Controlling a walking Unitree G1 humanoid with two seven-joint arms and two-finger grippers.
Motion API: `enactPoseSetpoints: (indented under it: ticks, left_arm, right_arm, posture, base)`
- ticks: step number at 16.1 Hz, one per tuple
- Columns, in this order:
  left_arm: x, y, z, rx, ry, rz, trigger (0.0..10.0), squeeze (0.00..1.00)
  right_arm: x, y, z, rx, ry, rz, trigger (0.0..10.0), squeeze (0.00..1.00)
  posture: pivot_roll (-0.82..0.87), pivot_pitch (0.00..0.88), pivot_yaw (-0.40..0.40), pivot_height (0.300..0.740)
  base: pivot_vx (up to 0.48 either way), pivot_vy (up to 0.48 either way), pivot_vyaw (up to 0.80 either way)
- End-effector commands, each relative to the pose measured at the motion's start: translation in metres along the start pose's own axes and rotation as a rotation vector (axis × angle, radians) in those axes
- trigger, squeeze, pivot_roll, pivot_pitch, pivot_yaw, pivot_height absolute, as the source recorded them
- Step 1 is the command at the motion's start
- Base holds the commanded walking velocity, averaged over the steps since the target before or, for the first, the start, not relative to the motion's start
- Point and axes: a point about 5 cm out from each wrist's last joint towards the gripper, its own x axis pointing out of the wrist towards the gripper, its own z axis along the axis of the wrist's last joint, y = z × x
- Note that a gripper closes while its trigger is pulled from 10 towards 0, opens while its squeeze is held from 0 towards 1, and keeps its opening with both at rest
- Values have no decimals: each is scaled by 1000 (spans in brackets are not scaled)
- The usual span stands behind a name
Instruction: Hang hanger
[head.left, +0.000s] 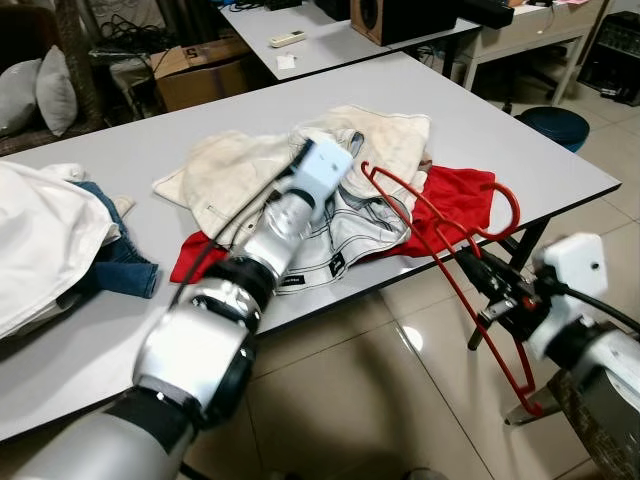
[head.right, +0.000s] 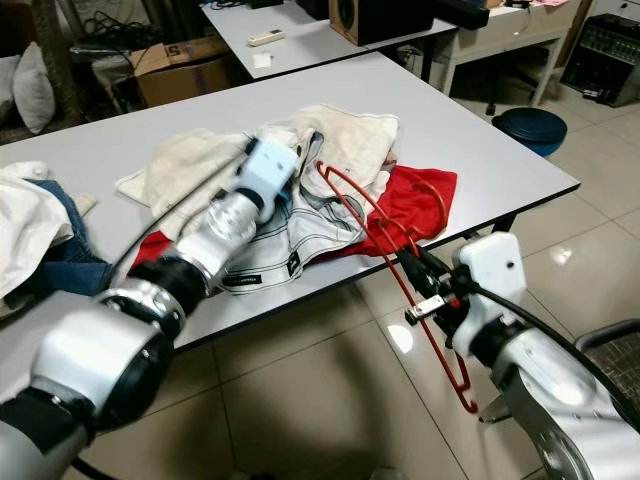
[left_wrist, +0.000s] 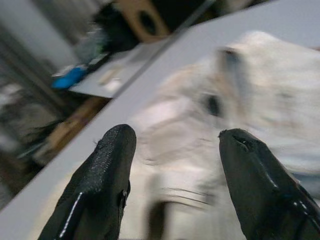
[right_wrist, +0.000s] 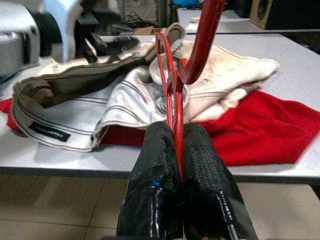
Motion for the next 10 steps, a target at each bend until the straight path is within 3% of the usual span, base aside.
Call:
enactPoseSetpoints:
  ticks: [1, 3, 4, 6, 7, 9, 10]
  left_arm:
    - [1, 20, -3, -11, 29, 94, 10000, 0]
    - [2, 14, 3, -44, 0, 29, 10000, 0]
    - [1, -11, 10, -17, -30, -147, 10000, 0]
    - [-2, -32, 11, -15, -34, -280, 10000, 0]
    - [-3, -37, 10, -71, -26, -326, 10000, 0]
    - [-4, -43, 11, -128, -25, -358, 10000, 0]
    - [-4, -41, 6, -88, 1, -308, 10000, 0]
  right_arm:
    - [-9, -6, 7, -14, -13, -41, 10000, 0]
    - [-15, -10, 9, -10, -21, -71, 10000, 0]
    - [-21, -12, 10, -17, -12, -88, 10000, 0]
    - [-29, -11, 9, -26, 7, -94, 10000, 0]
    - [-32, -10, 10, -25, 10, -98, 10000, 0]
    - [-37, -10, 10, -20, 21, -108, 10000, 0]
    - [-41, -10, 9, -20, 35, -110, 10000, 0]
  posture:
    - [-324, 78, 134, 740]
    - [-340, 91, 135, 740]
    - [-358, 110, 134, 740]
    - [-378, 128, 136, 740]
    - [-381, 137, 134, 740]
    - [-387, 150, 132, 740]
    - [-393, 160, 131, 740]
  base:
    - [0, 0, 0]
    - [0, 0, 0]
    - [0, 0, 0]
    - [0, 0, 0]
    - [0, 0, 0]
    - [0, 0, 0]
    - [0, 0, 0]
